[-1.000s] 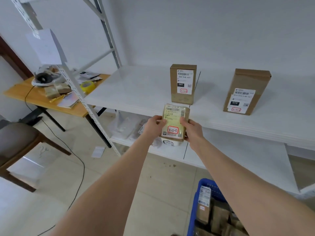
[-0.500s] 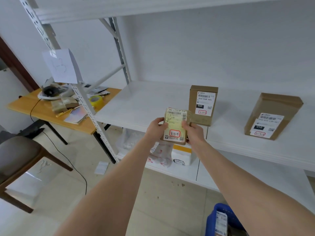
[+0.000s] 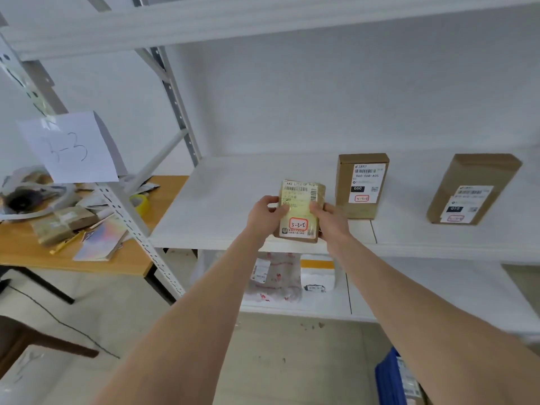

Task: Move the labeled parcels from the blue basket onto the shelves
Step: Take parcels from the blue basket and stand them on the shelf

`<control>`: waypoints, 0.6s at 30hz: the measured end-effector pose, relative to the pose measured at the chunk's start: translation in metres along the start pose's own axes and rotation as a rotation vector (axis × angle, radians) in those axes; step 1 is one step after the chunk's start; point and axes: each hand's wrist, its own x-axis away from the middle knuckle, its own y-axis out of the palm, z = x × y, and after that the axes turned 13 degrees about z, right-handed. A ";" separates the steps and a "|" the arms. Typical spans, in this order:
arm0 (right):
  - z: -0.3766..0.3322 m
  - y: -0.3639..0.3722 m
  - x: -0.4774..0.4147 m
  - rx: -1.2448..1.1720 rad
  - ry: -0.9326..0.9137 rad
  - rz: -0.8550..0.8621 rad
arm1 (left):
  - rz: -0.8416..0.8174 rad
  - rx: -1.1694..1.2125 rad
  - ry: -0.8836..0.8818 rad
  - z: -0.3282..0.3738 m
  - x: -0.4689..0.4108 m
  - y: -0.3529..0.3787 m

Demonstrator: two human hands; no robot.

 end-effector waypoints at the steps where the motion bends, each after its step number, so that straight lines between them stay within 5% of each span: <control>1: -0.001 0.002 0.001 0.003 -0.007 0.006 | -0.014 0.005 0.008 0.000 -0.002 -0.002; 18: 0.000 -0.005 0.000 0.049 -0.042 -0.017 | -0.053 -0.020 0.030 -0.009 0.005 0.005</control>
